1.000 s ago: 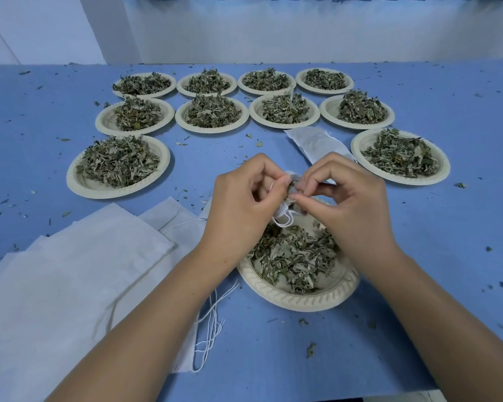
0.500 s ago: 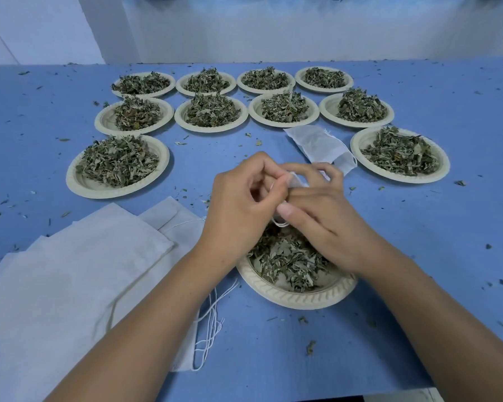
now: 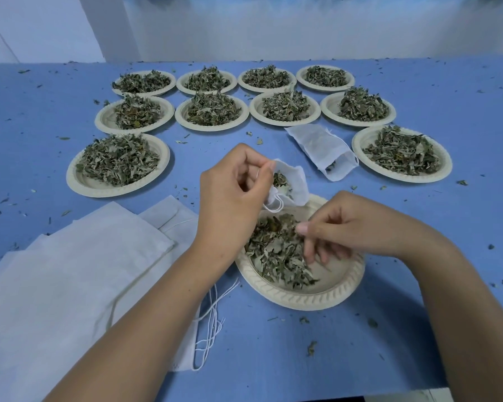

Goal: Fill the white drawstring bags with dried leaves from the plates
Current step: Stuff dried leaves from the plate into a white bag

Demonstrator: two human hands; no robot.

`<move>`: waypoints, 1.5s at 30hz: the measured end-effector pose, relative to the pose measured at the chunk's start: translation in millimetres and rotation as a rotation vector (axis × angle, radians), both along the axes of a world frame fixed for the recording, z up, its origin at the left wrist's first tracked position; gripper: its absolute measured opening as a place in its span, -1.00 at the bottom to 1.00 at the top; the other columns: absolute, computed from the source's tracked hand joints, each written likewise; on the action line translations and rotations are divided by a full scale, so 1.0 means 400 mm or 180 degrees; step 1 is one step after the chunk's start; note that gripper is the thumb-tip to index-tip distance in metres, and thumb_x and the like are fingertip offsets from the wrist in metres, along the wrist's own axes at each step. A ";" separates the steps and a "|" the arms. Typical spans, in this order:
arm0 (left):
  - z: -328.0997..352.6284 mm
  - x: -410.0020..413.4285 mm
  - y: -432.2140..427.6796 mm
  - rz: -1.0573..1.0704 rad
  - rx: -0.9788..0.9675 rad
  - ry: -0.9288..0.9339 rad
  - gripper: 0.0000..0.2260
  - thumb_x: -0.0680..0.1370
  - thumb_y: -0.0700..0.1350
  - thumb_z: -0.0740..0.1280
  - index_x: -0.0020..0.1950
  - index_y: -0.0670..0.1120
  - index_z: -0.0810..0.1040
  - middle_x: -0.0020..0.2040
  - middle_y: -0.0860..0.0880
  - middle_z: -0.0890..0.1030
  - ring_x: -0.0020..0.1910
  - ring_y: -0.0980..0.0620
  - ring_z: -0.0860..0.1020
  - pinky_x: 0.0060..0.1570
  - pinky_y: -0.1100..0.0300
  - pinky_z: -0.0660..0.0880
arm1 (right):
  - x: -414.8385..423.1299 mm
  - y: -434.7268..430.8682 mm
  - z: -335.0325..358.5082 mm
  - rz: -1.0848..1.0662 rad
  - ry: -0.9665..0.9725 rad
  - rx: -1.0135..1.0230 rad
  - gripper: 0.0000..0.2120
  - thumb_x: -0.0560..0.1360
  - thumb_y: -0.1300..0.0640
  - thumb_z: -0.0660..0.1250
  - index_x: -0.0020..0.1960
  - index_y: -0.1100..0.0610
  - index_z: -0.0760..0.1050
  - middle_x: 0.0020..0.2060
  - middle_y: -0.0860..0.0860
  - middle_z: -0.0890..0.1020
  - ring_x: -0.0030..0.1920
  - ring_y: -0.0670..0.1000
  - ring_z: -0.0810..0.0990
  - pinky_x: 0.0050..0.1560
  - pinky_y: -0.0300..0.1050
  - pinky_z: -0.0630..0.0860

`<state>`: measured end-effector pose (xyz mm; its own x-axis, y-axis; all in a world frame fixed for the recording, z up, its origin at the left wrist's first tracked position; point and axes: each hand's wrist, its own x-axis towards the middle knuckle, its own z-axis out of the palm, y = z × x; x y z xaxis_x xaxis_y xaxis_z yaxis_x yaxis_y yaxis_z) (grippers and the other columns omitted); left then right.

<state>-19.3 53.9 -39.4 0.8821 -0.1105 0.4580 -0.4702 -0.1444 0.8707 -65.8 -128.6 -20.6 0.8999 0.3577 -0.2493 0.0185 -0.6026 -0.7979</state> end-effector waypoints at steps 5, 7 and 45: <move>-0.001 0.001 -0.001 0.0005 0.0022 -0.0024 -0.86 0.57 -0.16 0.37 -0.19 -0.04 0.53 -0.47 0.07 0.49 -0.46 0.08 0.49 -0.37 0.19 0.45 | 0.018 -0.010 -0.009 -0.0089 -0.1045 -0.0256 -0.89 0.34 0.13 0.56 -0.17 0.05 0.65 -0.22 -0.11 0.63 -0.20 0.02 0.57 -0.13 -0.12 0.51; -0.001 0.000 -0.002 -0.0006 0.0048 -0.0037 -0.86 0.57 -0.16 0.37 -0.19 -0.03 0.53 -0.47 0.07 0.49 -0.46 0.09 0.48 -0.38 0.18 0.46 | 0.021 -0.007 -0.012 0.0084 -0.1077 -0.0485 -0.68 0.30 0.14 0.59 0.01 -0.02 0.62 0.02 -0.09 0.56 0.02 0.00 0.51 0.03 -0.15 0.47; 0.005 -0.011 -0.008 -0.0263 -0.0024 0.0047 -0.80 0.57 -0.20 0.36 -0.22 0.03 0.50 -0.46 0.04 0.51 -0.45 0.05 0.49 -0.39 0.15 0.43 | 0.015 0.051 -0.040 -0.0910 -0.2916 0.1349 -0.83 0.36 0.42 0.48 -0.12 0.23 0.60 -0.16 0.09 0.64 -0.11 -0.02 0.65 -0.05 -0.21 0.59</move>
